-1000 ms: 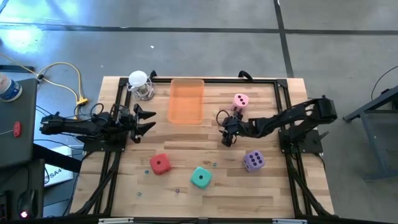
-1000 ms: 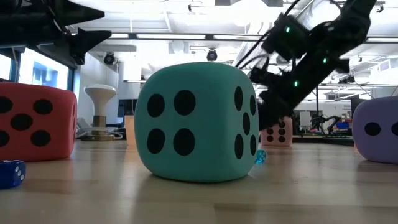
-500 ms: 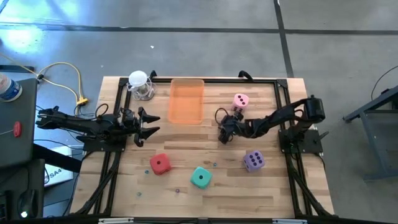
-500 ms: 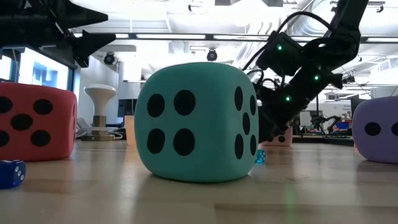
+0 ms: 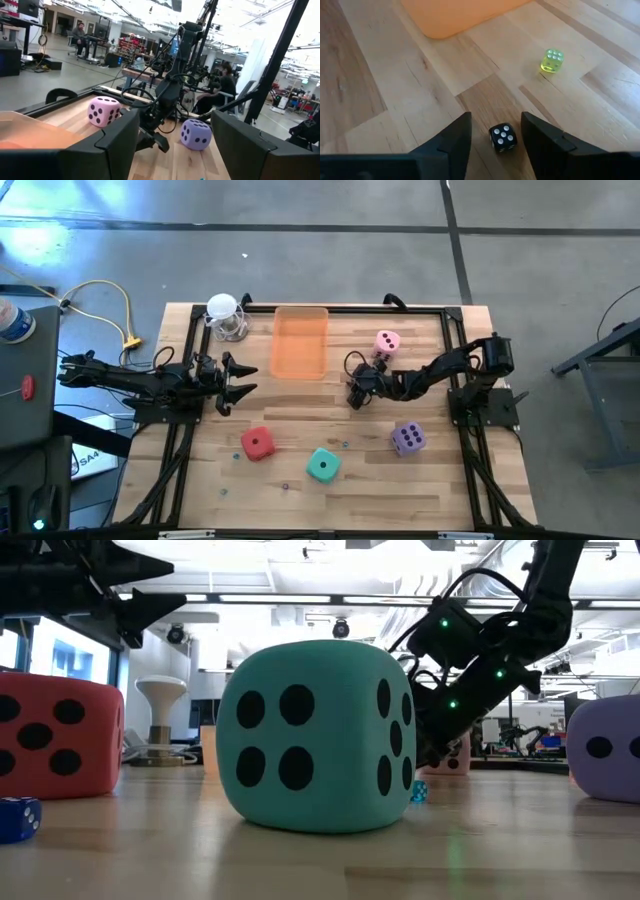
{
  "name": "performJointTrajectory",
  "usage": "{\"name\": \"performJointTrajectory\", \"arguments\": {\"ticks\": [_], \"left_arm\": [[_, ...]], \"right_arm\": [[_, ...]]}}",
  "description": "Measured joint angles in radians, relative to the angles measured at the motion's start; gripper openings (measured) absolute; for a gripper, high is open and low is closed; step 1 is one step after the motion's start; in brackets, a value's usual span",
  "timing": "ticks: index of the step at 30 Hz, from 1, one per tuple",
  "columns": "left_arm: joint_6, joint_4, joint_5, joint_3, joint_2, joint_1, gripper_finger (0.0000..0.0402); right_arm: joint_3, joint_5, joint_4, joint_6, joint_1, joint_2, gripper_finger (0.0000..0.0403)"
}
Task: Pick & Place Dice
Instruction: Put the small black die into the orange bin
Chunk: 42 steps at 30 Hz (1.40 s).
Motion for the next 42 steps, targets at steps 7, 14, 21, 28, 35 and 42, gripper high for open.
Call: {"name": "performJointTrajectory", "arguments": {"ticks": [7,14,21,28,35,42], "left_arm": [[-0.001,0.0,0.0,0.0,0.0,-0.016,0.024],[0.005,0.0,0.0,0.0,0.0,-0.016,0.024],[0.001,0.0,-0.001,0.0,0.0,-0.016,0.024],[0.0,-0.001,0.061,0.0,0.0,-0.016,0.024],[0.061,-0.001,0.073,0.0,0.0,-0.017,0.024],[0.077,-0.001,0.074,0.0,0.0,-0.016,0.024]], "right_arm": [[0.0,0.008,-0.039,0.002,0.006,0.001,0.0117],[0.001,0.012,-0.064,0.07,0.01,0.0,0.0103],[0.0,0.027,-0.071,0.07,0.036,0.001,0.0092],[-0.001,0.031,-0.072,0.048,0.04,0.001,0.0051],[-0.003,0.063,-0.07,0.055,0.067,-0.014,0.0042],[0.118,0.028,-0.093,-0.092,0.141,-0.119,0.0042]]}}
